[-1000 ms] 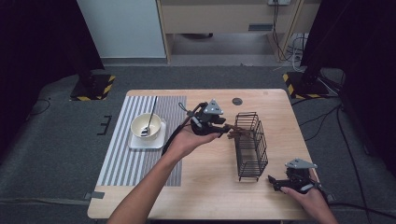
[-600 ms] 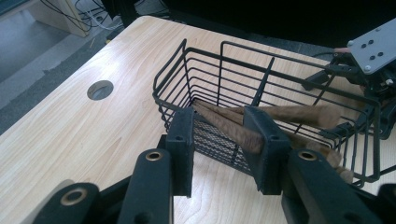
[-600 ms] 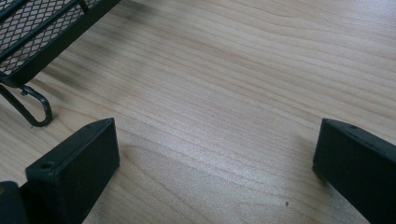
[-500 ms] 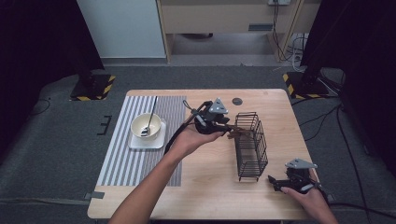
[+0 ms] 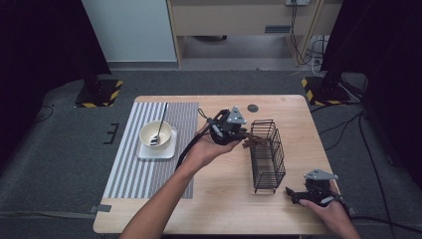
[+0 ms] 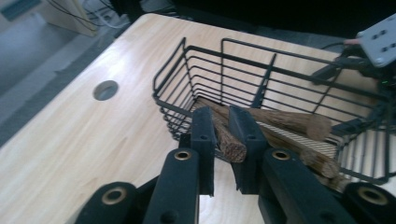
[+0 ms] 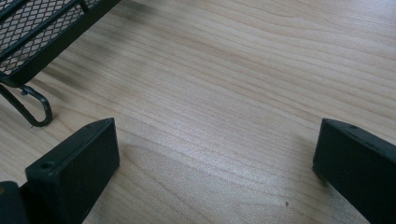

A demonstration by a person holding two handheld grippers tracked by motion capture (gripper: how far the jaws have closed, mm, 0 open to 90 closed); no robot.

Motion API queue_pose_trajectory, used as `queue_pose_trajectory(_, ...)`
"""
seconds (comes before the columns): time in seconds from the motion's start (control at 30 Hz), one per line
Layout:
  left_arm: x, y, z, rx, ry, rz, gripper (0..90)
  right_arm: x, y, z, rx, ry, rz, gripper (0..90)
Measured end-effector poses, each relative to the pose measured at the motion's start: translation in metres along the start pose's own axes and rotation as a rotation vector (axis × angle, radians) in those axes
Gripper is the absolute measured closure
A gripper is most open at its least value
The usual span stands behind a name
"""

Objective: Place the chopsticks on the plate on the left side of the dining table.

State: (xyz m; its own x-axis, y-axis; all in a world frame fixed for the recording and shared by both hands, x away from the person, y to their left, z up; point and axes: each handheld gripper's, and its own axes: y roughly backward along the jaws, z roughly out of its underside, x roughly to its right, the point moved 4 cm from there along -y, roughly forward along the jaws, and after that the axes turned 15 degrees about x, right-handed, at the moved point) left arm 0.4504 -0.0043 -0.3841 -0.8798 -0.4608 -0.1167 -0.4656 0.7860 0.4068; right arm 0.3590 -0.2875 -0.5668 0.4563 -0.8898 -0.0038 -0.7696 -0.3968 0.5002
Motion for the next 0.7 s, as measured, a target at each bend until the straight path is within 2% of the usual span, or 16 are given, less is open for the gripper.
queue_pose_trajectory(0.23,0.0,0.003,-0.002,0.012,-0.022,-0.017,83.0,0.0,0.0,0.0,0.0,0.0,0.0,0.2)
queue_pose_trajectory(0.37,-0.003,0.008,-0.003,0.031,-0.021,-0.022,83.0,0.0,0.0,0.0,0.0,0.0,-0.001,0.2)
queue_pose_trajectory(0.53,-0.008,0.018,-0.001,0.091,0.023,-0.017,83.1,0.0,0.0,0.0,0.0,0.0,0.0,0.2)
queue_pose_trajectory(0.7,-0.011,0.028,0.001,0.132,0.04,-0.018,83.0,0.0,0.0,0.0,0.0,0.0,0.0,0.2)
